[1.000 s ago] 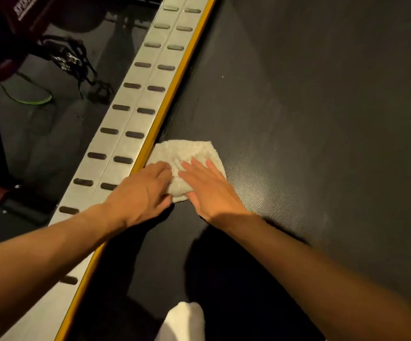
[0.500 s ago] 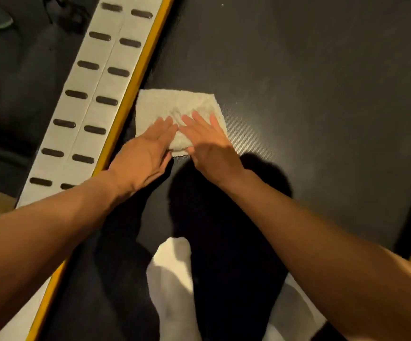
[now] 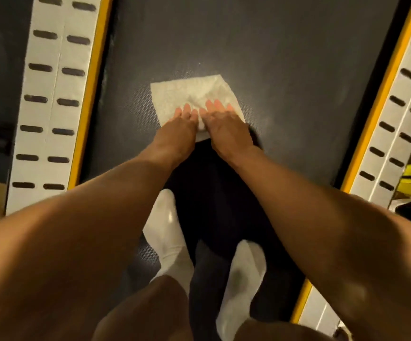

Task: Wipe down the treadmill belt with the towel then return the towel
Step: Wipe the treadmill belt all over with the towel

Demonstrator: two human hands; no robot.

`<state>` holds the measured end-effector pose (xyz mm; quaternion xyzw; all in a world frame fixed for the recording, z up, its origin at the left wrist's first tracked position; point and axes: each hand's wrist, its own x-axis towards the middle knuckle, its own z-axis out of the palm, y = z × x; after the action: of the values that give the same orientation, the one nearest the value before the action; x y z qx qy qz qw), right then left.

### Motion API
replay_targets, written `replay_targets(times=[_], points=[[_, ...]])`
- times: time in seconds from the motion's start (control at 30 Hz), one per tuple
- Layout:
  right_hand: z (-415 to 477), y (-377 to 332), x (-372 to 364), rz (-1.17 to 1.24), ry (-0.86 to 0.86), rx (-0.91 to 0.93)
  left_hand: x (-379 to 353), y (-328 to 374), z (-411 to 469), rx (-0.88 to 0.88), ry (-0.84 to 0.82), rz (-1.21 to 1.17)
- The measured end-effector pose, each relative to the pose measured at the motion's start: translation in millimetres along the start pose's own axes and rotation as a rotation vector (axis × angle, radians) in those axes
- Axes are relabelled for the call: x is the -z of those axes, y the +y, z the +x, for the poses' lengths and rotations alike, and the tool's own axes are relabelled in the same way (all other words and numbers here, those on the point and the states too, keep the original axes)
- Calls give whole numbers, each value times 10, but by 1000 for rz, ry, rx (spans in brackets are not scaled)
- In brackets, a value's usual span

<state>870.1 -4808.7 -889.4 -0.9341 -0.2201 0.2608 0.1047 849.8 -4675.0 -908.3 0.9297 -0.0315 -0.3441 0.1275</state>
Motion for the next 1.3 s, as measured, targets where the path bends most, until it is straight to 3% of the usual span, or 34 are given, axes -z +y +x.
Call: replay_targets(times=[0.1, 0.33, 0.47, 0.7, 0.83, 0.97, 1.1, 1.3], points=[[-297, 104, -126, 3, -43, 58, -143, 76, -196, -91, -51, 17], [-228, 175, -106, 48, -12, 37, -132, 162, -176, -49, -27, 113], [-204, 296, -245, 94, -14, 71, -197, 120, -197, -29, -13, -75], [-254, 344, -494, 185, 170, 95, -341, -10, -220, -92, 57, 80], [-223, 387, -699, 149, 299, 103, -466, -11, -239, -111, 183, 78], [-131, 444, -691, 154, 146, 66, -513, -11, -220, -93, 195, 111], [-186, 426, -575, 117, 195, 102, -480, -63, -112, -156, 176, 186], [139, 446, -283, 133, 189, -131, -46, 133, 473, -148, 144, 193]])
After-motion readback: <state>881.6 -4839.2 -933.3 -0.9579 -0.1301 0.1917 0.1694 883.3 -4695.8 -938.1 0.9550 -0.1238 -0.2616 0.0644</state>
